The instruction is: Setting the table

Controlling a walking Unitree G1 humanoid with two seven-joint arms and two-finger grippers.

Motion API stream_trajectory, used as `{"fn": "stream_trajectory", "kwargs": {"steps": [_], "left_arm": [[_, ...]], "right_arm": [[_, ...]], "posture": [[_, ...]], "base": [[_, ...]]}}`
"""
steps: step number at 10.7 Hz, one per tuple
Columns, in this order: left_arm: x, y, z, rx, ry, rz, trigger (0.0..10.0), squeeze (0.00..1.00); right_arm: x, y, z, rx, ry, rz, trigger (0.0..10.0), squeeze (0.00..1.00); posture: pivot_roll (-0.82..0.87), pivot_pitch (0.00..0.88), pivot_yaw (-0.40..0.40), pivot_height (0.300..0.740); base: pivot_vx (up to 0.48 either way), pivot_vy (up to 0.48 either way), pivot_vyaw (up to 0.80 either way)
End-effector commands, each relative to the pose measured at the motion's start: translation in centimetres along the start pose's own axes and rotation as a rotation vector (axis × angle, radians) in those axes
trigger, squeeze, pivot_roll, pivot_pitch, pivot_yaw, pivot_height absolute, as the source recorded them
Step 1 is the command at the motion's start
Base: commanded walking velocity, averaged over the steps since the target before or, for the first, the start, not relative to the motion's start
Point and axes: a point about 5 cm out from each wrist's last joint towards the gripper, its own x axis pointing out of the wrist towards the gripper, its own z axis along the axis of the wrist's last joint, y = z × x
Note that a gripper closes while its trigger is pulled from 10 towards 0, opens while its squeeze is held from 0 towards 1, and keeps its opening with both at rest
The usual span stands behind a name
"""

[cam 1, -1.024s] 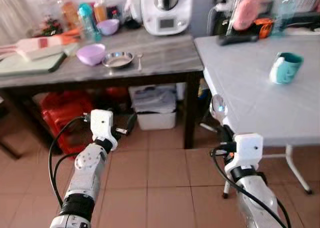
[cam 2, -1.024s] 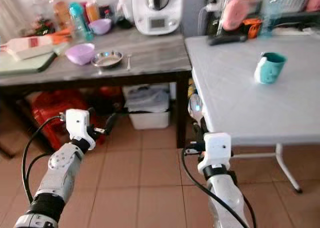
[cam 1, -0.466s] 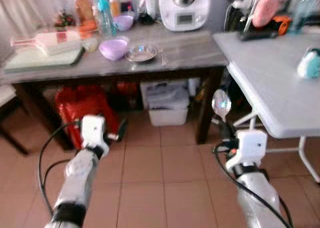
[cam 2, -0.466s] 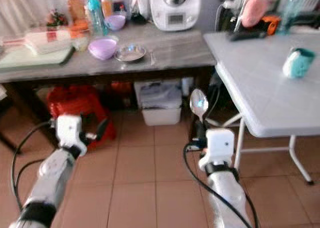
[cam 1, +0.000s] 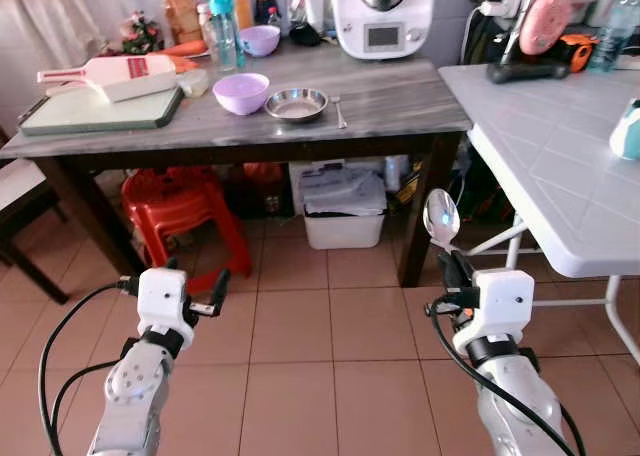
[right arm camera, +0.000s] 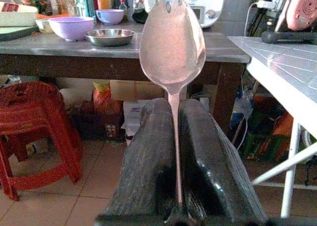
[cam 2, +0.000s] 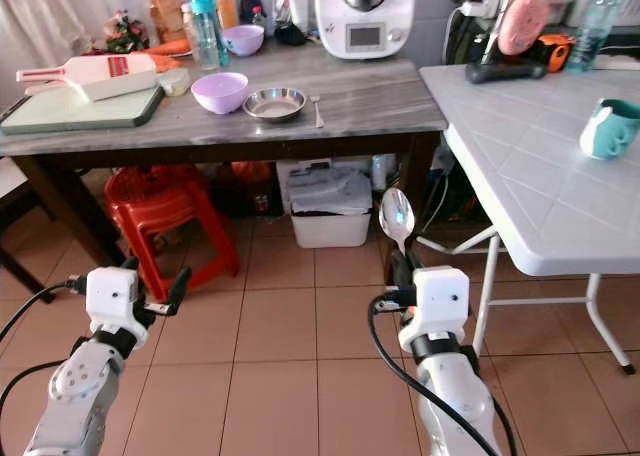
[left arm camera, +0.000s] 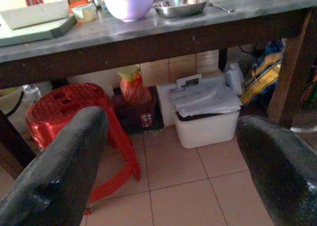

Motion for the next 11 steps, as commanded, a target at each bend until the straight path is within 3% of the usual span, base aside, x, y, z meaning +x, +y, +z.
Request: {"fn": "stream_trajectory", "kwargs": {"steps": [1, 6, 11], "left_arm": [[0.2, 0.0, 0.6, 0.015, -0.013, -0.006, 10.0, 0.00], [0.9, -1.4, 1.3, -0.024, -0.036, -0.076, 10.0, 0.00], [0.9, -1.9, 1.4, -0.036, -0.036, -0.104, 10.0, 0.00]], "right_arm": [[0.1, 0.2, 0.7, 0.004, -0.031, 0.009, 10.0, 0.00], [0.2, 0.3, 0.7, 0.013, -0.032, 0.006, 10.0, 0.00], [0.2, 0.4, 0.7, 0.014, -0.031, 0.004, 10.0, 0.00]], "posture": [[0.01, 0.000, 0.062, 0.740], [0.00, 0.000, 0.071, 0.740], [0.00, 0.000, 0.074, 0.740]], "base": [[0.000, 0.000, 0.49], [0.258, 0.000, 0.10], [0.458, 0.000, 0.00]]}}
